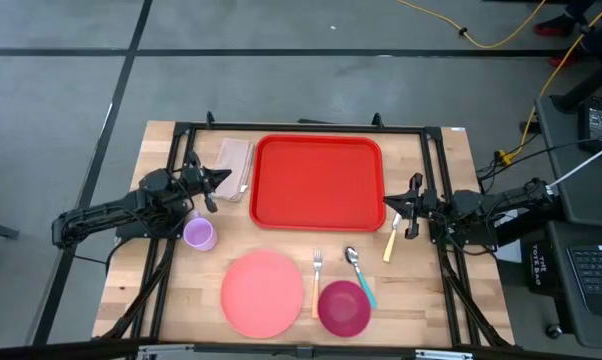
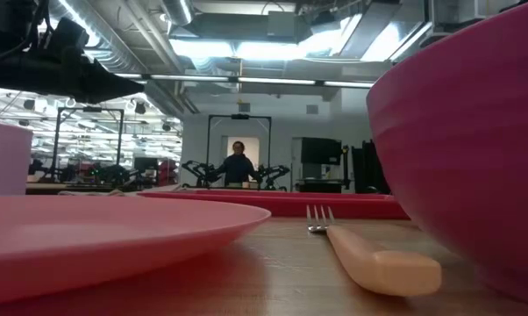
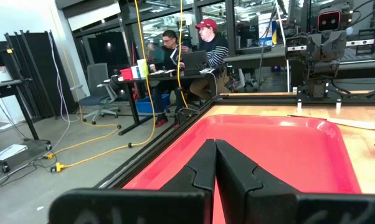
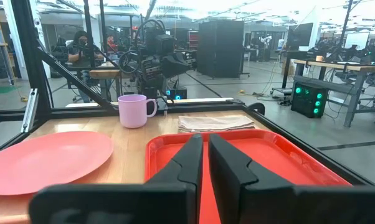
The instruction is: Set up tray
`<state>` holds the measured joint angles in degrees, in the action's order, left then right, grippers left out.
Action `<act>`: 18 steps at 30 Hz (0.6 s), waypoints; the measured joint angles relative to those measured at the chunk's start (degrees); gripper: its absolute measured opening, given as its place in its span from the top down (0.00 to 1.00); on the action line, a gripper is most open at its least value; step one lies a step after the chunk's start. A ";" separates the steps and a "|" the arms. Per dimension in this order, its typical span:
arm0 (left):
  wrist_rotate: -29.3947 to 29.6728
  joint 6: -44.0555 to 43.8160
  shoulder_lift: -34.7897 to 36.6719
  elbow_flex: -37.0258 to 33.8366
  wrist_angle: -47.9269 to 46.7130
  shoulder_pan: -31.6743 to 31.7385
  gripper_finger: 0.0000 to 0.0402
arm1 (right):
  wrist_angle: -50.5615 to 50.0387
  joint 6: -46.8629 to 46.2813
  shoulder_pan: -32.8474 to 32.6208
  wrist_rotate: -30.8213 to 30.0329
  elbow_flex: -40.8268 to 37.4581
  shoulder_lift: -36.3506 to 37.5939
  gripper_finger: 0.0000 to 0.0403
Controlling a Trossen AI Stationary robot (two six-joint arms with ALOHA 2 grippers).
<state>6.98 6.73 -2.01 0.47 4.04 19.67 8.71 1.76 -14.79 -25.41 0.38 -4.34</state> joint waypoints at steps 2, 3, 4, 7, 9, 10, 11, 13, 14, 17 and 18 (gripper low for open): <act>-0.01 0.01 0.00 0.00 0.00 0.00 0.99 | 0.00 0.02 -0.02 0.00 0.02 0.00 0.92; -0.01 0.01 -0.01 0.02 0.00 0.00 0.99 | 0.00 0.02 -0.01 0.01 0.00 -0.01 0.92; -0.01 0.01 -0.01 0.01 -0.01 0.00 0.99 | 0.00 0.02 -0.02 0.01 0.01 -0.01 0.92; -0.02 -0.01 0.01 0.02 -0.01 -0.01 0.99 | 0.00 0.01 -0.01 0.02 0.01 0.00 0.92; -0.02 -0.01 -0.01 0.00 -0.01 0.01 0.99 | 0.02 0.02 -0.02 0.02 0.02 0.00 0.92; 0.00 -0.01 0.00 0.00 0.00 -0.01 0.99 | 0.02 0.02 0.00 0.00 0.02 -0.02 0.92; -0.01 0.00 0.00 0.01 -0.01 0.00 0.99 | 0.02 0.02 -0.02 0.00 0.00 0.00 0.92; -0.02 0.01 0.01 0.00 0.00 0.01 0.99 | -0.28 0.01 -0.01 0.00 0.02 0.00 0.92; -0.02 0.01 0.00 0.00 0.01 0.01 0.99 | -0.97 0.00 0.00 0.00 0.02 0.00 0.92; 0.00 -0.01 0.01 0.02 0.01 0.01 0.99 | -3.32 0.00 -0.02 -0.40 0.01 -0.06 0.92; 0.00 -0.01 0.00 0.02 -0.01 -0.01 0.99 | -3.29 -0.12 0.00 -0.85 0.02 -0.04 0.92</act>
<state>6.98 6.72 -2.01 0.49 4.04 19.66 5.42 1.64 -14.79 -26.26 0.40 -4.38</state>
